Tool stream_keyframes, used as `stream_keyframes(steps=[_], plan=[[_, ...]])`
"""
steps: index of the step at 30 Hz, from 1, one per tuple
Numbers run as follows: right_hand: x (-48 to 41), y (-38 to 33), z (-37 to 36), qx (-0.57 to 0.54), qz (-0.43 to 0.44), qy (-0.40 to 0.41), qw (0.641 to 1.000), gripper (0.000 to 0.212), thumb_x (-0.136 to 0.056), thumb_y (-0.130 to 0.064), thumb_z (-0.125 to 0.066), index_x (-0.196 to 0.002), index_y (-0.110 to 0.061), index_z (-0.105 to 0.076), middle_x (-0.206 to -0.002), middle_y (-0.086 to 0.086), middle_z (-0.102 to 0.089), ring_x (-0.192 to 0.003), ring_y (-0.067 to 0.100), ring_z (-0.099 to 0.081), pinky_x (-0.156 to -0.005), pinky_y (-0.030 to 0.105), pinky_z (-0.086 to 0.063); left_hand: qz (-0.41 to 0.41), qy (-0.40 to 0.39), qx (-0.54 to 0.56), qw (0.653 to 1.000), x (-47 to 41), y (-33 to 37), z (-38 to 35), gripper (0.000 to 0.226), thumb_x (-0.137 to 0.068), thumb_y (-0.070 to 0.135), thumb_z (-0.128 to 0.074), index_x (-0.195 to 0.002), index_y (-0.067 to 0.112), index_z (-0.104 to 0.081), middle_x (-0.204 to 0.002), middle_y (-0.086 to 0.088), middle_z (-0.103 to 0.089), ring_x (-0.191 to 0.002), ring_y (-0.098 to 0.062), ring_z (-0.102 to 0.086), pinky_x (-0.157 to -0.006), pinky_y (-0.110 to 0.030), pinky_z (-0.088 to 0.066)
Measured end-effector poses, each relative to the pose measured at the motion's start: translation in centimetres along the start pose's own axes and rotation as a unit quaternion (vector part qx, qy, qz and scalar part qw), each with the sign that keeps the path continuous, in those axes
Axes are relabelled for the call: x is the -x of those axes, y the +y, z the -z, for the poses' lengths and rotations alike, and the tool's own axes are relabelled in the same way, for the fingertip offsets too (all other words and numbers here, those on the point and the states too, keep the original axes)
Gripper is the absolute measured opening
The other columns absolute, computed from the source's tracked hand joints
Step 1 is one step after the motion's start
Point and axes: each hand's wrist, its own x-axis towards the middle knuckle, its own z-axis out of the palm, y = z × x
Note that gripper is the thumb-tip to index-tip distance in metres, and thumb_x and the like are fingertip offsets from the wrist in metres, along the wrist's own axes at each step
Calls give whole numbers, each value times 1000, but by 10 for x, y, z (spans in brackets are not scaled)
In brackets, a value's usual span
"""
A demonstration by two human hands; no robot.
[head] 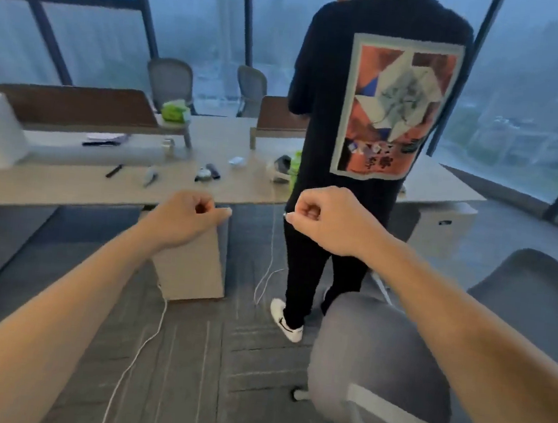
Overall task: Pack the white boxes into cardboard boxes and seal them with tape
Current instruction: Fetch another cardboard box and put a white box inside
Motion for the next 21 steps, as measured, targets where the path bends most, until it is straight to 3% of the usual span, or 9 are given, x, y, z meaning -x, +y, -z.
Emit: stream_keyframes(steps=[4,7,11,18,21], plan=[[-83,-17,-42,-21,92,-77,993,27,-95,-32,-60,-76,-13,-61,-64,-5,-53,-58,8,-46,-59,20,-38,86,93,-26,992,7,-45,48,44,-93,44,-64,-64,16,-46,-52,8,-40,-49,-9,-37,-56,-29,-32],[-137,-40,-81,-28,151,-111,982,28,-94,-30,-60,-69,-20,-55,-60,-10,-49,-55,3,-43,-56,17,-34,121,138,-38,982,12,-74,73,45,-91,45,-68,-64,14,-50,-55,6,-41,-46,-5,-36,-54,-29,-32],[-206,-70,-132,-46,197,-150,968,29,-93,-29,-60,-66,-26,-52,-62,-10,-52,-57,4,-46,-60,23,-40,172,173,-73,967,4,-122,104,49,-87,49,-71,-62,13,-49,-55,3,-42,-48,-8,-37,-54,-29,-34],[-333,-132,-219,-30,236,-200,950,25,-89,-19,-61,-66,-21,-52,-62,-7,-52,-56,6,-44,-55,20,-32,215,204,-78,952,-43,-245,178,39,-90,31,-72,-64,12,-49,-57,2,-45,-54,-13,-42,-59,-32,-36],[-392,-166,-245,-18,253,-206,945,25,-87,-15,-61,-66,-22,-50,-64,-8,-50,-58,5,-43,-57,22,-35,236,204,-74,947,-63,-292,220,37,-90,29,-71,-63,14,-49,-55,3,-47,-55,-14,-44,-60,-32,-38]])
